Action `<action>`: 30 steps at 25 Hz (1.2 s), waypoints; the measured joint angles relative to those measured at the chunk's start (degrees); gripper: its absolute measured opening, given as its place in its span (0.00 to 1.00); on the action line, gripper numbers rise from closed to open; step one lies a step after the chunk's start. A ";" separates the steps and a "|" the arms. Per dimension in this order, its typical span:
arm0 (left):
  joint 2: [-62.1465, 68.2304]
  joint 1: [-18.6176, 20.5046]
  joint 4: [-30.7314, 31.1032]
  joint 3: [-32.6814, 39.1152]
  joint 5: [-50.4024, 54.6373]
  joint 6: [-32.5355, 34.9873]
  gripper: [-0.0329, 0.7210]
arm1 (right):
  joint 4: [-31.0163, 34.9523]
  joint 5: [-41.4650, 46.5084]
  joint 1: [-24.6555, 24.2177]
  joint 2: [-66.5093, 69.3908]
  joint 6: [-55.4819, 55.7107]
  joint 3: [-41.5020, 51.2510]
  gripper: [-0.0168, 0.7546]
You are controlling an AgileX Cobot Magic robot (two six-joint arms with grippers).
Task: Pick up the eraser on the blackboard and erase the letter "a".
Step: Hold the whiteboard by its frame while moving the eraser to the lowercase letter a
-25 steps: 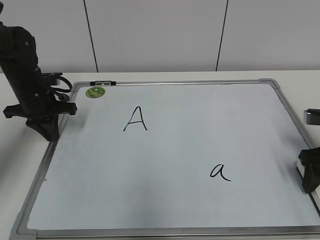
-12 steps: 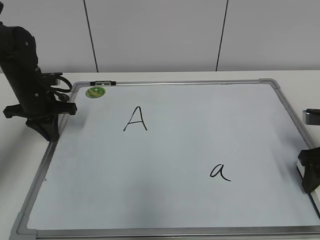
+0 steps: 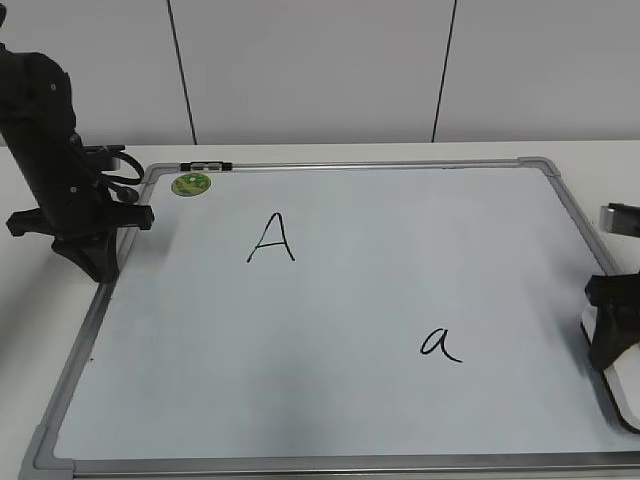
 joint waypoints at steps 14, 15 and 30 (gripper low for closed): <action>0.00 0.00 -0.31 0.00 0.00 0.00 0.10 | -1.56 10.73 11.80 4.10 3.07 -12.72 0.70; 0.00 0.00 -0.31 0.00 0.00 0.00 0.10 | -2.06 10.89 13.19 4.80 3.29 -13.61 0.70; 0.00 0.00 -0.40 0.00 0.00 0.00 0.10 | -5.08 13.35 22.76 13.15 6.08 -24.80 0.70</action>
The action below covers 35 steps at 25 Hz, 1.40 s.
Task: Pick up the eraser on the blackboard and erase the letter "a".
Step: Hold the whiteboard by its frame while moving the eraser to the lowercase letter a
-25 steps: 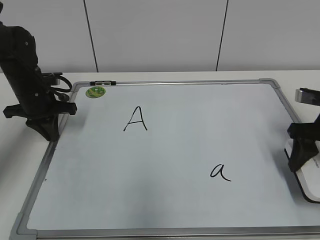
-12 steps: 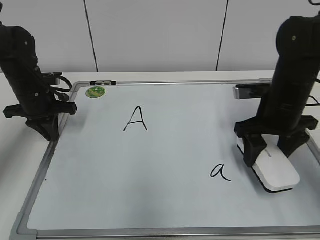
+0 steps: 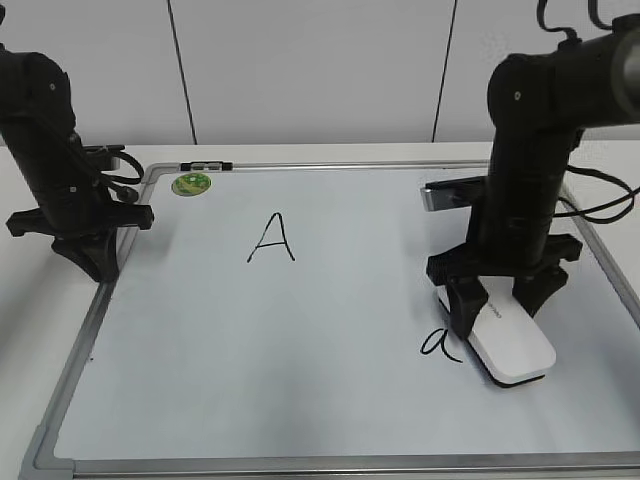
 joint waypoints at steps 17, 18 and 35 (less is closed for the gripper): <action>0.00 0.00 0.00 0.00 0.00 0.00 0.10 | 0.32 -3.07 4.69 4.23 0.28 -1.03 0.70; 0.00 0.00 0.00 0.00 0.00 0.00 0.11 | 1.13 -3.21 4.69 4.23 0.06 -1.03 0.70; 0.00 0.00 0.00 0.00 0.00 0.00 0.11 | 2.49 -5.26 10.55 4.35 -0.39 -1.09 0.70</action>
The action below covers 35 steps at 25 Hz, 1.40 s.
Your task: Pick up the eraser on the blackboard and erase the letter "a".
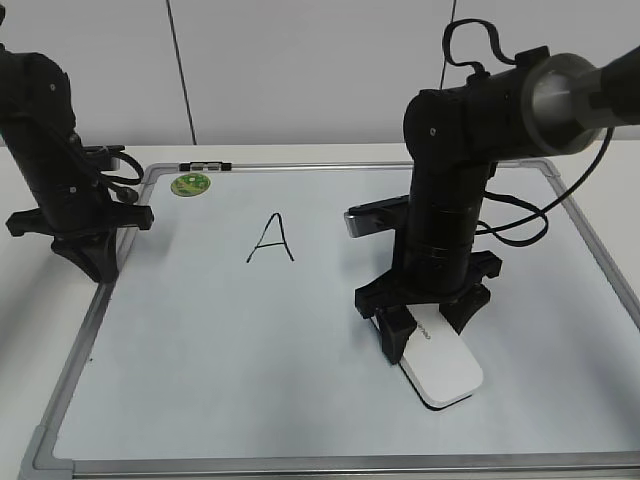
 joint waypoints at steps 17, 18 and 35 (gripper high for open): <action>0.00 0.00 -0.83 0.00 -0.31 0.00 0.11 | -12.49 5.20 -6.66 2.37 5.88 -8.35 0.70; 0.00 0.00 -0.83 0.00 -0.31 0.00 0.11 | -13.21 5.20 -7.64 2.37 6.30 -9.30 0.70; 0.00 0.00 -0.83 0.00 -0.31 0.10 0.12 | -5.51 5.87 -22.79 1.14 3.86 -11.05 0.70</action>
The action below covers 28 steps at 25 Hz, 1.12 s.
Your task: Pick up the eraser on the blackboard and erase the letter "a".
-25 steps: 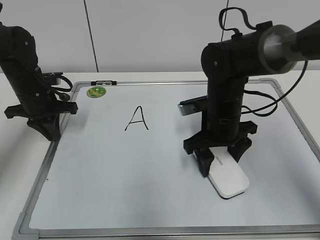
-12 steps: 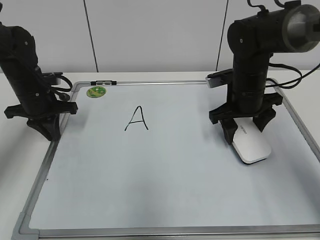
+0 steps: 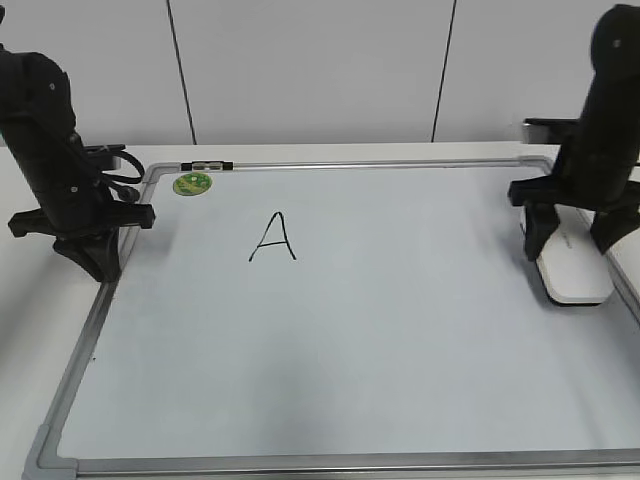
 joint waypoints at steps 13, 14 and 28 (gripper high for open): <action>0.00 0.00 0.00 0.00 0.00 0.00 0.12 | 0.51 0.28 -5.37 0.53 -5.04 -0.45 0.70; 0.00 0.00 0.00 0.00 0.00 0.00 0.12 | 0.46 0.28 -5.61 1.09 -5.17 -0.83 0.70; 0.00 0.00 0.00 0.00 0.00 0.11 0.12 | -2.40 0.38 -7.09 4.56 -6.59 -4.84 0.70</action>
